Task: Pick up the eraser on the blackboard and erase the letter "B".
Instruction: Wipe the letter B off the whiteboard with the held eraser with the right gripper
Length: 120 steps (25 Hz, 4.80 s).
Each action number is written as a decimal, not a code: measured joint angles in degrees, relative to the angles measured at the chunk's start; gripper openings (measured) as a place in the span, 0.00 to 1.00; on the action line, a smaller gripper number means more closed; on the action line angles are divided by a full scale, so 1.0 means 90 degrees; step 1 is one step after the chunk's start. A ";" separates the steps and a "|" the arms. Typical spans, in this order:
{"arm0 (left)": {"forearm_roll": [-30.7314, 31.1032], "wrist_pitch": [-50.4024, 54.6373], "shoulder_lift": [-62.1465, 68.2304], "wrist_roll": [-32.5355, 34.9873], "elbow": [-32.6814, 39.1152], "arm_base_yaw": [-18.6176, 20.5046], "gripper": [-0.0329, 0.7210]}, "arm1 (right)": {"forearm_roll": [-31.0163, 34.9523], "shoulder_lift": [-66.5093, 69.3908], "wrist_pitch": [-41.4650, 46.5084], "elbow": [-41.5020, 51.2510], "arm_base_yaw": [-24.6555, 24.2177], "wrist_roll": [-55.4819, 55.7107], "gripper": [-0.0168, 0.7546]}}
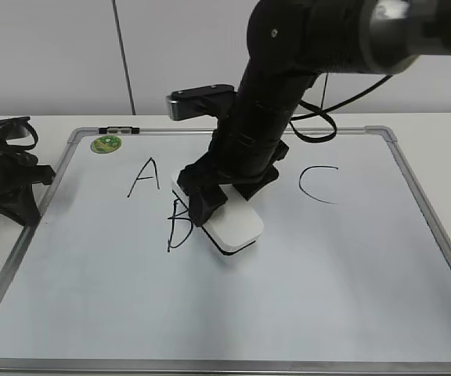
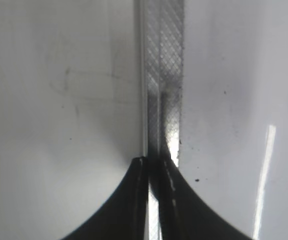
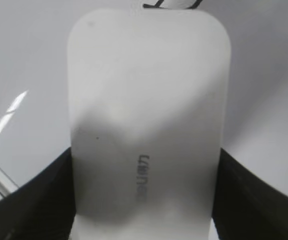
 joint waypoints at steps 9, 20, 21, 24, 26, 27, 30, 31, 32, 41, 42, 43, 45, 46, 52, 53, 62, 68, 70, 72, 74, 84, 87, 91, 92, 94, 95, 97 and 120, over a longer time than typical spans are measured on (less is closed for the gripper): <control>-0.0158 0.0035 0.0000 0.0000 0.0000 0.0025 0.06 | -0.0969 0.1037 0.0648 -0.1394 0.0337 0.0704 0.74; -0.0147 0.0035 0.0000 0.0011 0.0000 0.0025 0.06 | -0.1265 0.1982 0.1018 -0.2521 0.0372 0.1554 0.74; -0.0147 0.0035 0.0000 0.0011 0.0000 0.0025 0.06 | -0.1329 0.2068 0.1068 -0.2606 0.0372 0.1626 0.74; -0.0147 0.0035 0.0000 0.0011 0.0000 0.0025 0.06 | -0.1456 0.2264 0.1151 -0.2826 0.0372 0.1837 0.74; -0.0147 0.0035 0.0000 0.0011 0.0000 0.0025 0.06 | -0.1536 0.2345 0.1178 -0.2914 0.0372 0.1934 0.74; -0.0147 0.0035 0.0000 0.0011 0.0000 0.0025 0.06 | -0.1583 0.2363 0.1178 -0.2923 0.0372 0.1957 0.74; -0.0147 0.0035 0.0000 0.0011 0.0000 0.0025 0.06 | -0.1773 0.2431 0.1178 -0.3008 0.0377 0.1982 0.74; -0.0147 0.0035 0.0000 0.0011 0.0000 0.0025 0.06 | -0.1784 0.2449 0.1193 -0.3035 0.0389 0.1986 0.74; -0.0147 0.0035 0.0000 0.0011 0.0000 0.0025 0.06 | -0.1814 0.2466 0.1218 -0.3064 0.0387 0.1986 0.74; -0.0147 0.0035 0.0000 0.0011 0.0000 0.0025 0.06 | -0.1825 0.2552 0.1322 -0.3215 0.0392 0.1997 0.74; -0.0147 0.0035 0.0000 0.0011 0.0000 0.0025 0.06 | -0.1798 0.2560 0.1351 -0.3226 0.0392 0.1997 0.74; -0.0147 0.0035 0.0000 0.0011 0.0000 0.0025 0.06 | -0.1739 0.2566 0.1364 -0.3241 0.0392 0.1966 0.74; -0.0136 0.0035 0.0000 0.0011 0.0000 0.0025 0.06 | -0.1739 0.2576 0.1378 -0.3266 0.0415 0.1904 0.74; -0.0136 0.0035 0.0000 0.0011 0.0000 0.0025 0.06 | -0.1779 0.2576 0.1378 -0.3270 0.0445 0.1906 0.74; -0.0136 0.0035 0.0000 0.0011 0.0000 0.0025 0.06 | -0.1859 0.2580 0.1315 -0.3280 0.0826 0.1851 0.74; -0.0136 0.0035 0.0000 0.0011 0.0000 0.0025 0.06 | -0.1859 0.2580 0.1310 -0.3280 0.0912 0.1824 0.74; -0.0136 0.0023 0.0000 0.0011 0.0000 0.0025 0.06 | -0.1688 0.2605 0.1268 -0.3283 0.1470 0.1709 0.74; -0.0124 0.0023 0.0000 0.0011 0.0000 0.0025 0.06 | -0.1835 0.2714 0.1384 -0.3610 0.1470 0.1803 0.74; -0.0124 0.0023 0.0000 0.0011 0.0000 0.0025 0.06 | -0.1985 0.2753 0.1373 -0.3815 0.1470 0.1862 0.74; -0.0112 0.0023 0.0000 0.0011 0.0000 0.0025 0.06 | -0.2027 0.2749 0.1322 -0.3985 0.1424 0.1903 0.74; -0.0112 0.0023 0.0000 0.0011 0.0000 0.0025 0.06 | -0.2027 0.2749 0.1310 -0.4050 0.1373 0.1925 0.74; -0.0112 0.0023 0.0000 0.0011 0.0000 0.0025 0.06 | -0.1913 0.2749 0.1310 -0.4050 0.1125 0.1925 0.74; -0.0112 0.0023 0.0000 0.0011 0.0000 0.0025 0.06 | -0.1825 0.2749 0.1310 -0.4050 0.1125 0.1911 0.74; -0.0112 0.0023 0.0000 0.0011 0.0000 0.0025 0.06 | -0.1621 0.2767 0.1310 -0.4050 0.1125 0.1855 0.74; -0.0112 0.0012 0.0000 0.0011 0.0000 0.0025 0.06 | -0.1594 0.2803 0.1310 -0.4050 0.1125 0.1842 0.74; -0.0112 0.0012 0.0000 0.0011 0.0000 0.0025 0.06 | -0.1574 0.2904 0.1310 -0.4050 0.1125 0.1832 0.74; -0.0112 0.0012 0.0000 0.0011 0.0000 0.0025 0.06 | -0.1563 0.2946 0.1310 -0.4050 0.1125 0.1832 0.74; -0.0112 0.0012 0.0000 0.0011 0.0000 0.0025 0.06 | -0.1563 0.3005 0.1293 -0.4050 0.1125 0.1815 0.74; -0.0112 0.0012 0.0000 0.0011 0.0000 0.0025 0.06 | -0.1739 0.3005 0.1293 -0.4050 0.0826 0.1815 0.74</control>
